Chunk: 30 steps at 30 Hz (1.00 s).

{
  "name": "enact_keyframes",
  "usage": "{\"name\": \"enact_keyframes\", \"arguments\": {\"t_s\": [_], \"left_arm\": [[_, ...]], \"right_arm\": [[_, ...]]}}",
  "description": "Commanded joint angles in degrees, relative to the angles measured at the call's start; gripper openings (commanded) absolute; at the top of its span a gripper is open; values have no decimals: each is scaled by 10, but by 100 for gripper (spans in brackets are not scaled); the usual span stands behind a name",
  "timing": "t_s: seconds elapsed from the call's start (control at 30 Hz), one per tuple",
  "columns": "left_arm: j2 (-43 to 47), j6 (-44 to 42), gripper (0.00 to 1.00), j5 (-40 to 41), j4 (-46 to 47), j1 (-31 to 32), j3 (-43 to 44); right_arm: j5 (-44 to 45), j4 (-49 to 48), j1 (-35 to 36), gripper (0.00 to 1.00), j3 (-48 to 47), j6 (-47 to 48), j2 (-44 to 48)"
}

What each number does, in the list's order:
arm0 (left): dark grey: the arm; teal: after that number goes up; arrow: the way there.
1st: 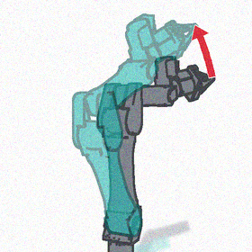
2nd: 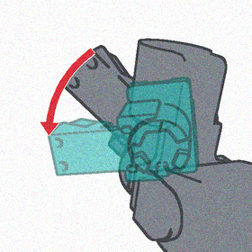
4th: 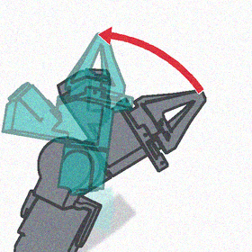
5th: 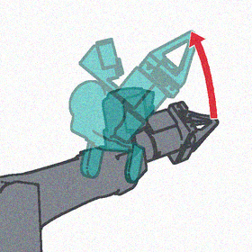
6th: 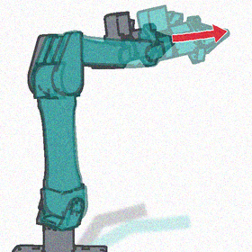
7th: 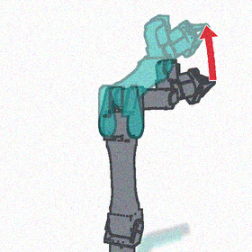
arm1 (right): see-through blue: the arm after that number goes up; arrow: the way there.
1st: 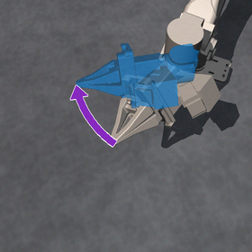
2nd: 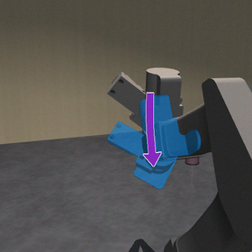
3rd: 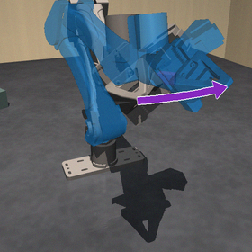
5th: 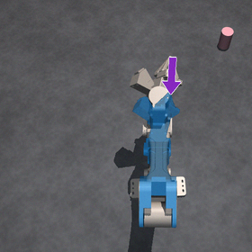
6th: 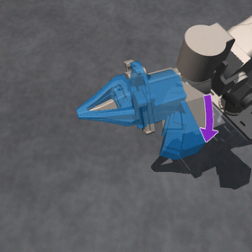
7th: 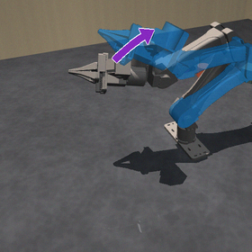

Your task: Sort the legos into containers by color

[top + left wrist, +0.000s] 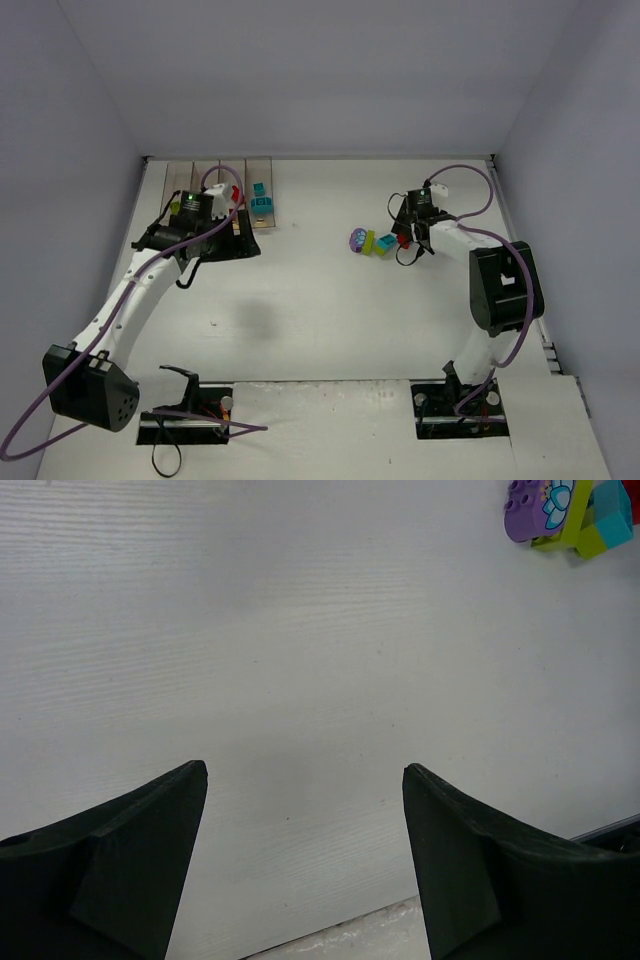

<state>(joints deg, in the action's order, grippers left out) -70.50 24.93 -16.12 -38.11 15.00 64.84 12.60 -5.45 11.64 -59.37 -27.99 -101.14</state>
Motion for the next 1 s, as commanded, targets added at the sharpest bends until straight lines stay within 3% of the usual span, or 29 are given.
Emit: {"name": "enact_keyframes", "arguments": {"t_s": [0.0,0.33,0.47,0.73,0.97], "left_arm": [[-1,5,72,-1,30,6,6],[-12,5,72,-1,33,11,12],[-24,5,72,-1,37,14,16],[-35,5,72,-1,43,19,25],[-34,4,72,2,42,19,25]], "right_arm": [[-2,-4,-5,61,-29,-15,-3],[-28,2,6,59,-23,-14,32],[-23,20,35,63,-28,-38,51],[-12,52,75,65,-53,-106,24],[4,72,86,59,-59,-133,0]]}}
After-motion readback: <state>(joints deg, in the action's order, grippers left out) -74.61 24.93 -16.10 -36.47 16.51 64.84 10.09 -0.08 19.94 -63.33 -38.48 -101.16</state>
